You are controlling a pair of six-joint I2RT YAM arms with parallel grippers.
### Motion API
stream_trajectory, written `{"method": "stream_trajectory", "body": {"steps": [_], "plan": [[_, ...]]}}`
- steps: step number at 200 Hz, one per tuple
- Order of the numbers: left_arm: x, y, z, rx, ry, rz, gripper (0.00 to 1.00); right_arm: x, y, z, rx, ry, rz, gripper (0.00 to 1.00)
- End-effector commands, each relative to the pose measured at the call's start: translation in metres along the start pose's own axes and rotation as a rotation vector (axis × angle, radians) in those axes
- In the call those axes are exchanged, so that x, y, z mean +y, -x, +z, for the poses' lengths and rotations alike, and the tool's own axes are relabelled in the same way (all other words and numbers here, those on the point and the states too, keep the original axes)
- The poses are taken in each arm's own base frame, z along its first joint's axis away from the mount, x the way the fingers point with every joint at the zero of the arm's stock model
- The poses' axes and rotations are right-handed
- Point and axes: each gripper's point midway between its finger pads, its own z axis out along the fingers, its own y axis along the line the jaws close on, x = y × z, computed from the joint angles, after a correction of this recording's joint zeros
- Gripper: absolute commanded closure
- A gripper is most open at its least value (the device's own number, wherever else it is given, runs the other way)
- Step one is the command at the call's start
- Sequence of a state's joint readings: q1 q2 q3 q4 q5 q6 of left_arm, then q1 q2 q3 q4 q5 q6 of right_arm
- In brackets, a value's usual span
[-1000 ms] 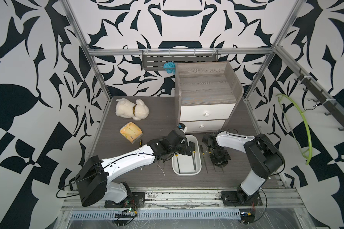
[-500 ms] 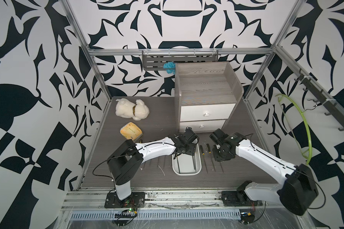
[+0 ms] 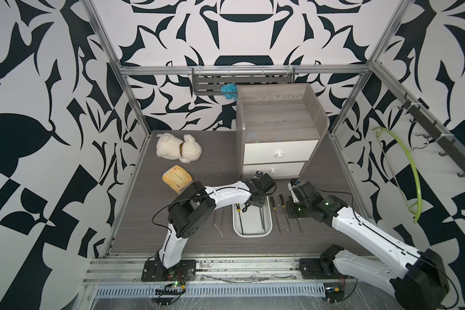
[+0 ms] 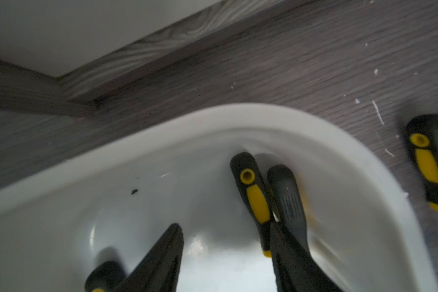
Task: Take the file tool out of the storage box
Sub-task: Place the file tool at the center of the board, then pick up the file tool from the storage box.
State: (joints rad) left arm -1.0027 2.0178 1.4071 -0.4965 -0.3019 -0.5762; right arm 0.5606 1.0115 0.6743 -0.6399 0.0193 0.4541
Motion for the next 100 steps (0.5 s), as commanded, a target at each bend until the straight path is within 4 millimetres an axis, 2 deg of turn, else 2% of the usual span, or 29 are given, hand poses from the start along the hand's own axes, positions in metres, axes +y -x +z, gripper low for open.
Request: {"method": "stream_trajectory", "body": {"steps": [1, 26, 44, 69, 81, 100], "plan": [[0.004, -0.004, 0.010, 0.027, 0.054, 0.029, 0.41, 0.011, 0.007, -0.003, -0.044, 0.059, -0.032, 0.77], [0.003, -0.010, 0.019, 0.057, 0.062, 0.040, 0.42, 0.012, 0.002, 0.001, -0.029, 0.074, -0.033, 0.77], [0.002, -0.013, 0.020, 0.074, 0.054, 0.038, 0.53, 0.013, 0.000, 0.004, -0.020, 0.079, -0.032, 0.77], [0.003, -0.015, 0.017, 0.073, 0.048, 0.027, 0.55, 0.014, 0.001, 0.003, -0.023, 0.087, -0.033, 0.77], [0.005, -0.017, 0.017, 0.080, 0.056, 0.023, 0.62, 0.014, 0.001, 0.003, -0.028, 0.090, -0.033, 0.77], [0.007, -0.021, 0.017, 0.094, 0.064, 0.017, 0.63, 0.014, 0.002, 0.002, -0.037, 0.093, -0.029, 0.77]]}}
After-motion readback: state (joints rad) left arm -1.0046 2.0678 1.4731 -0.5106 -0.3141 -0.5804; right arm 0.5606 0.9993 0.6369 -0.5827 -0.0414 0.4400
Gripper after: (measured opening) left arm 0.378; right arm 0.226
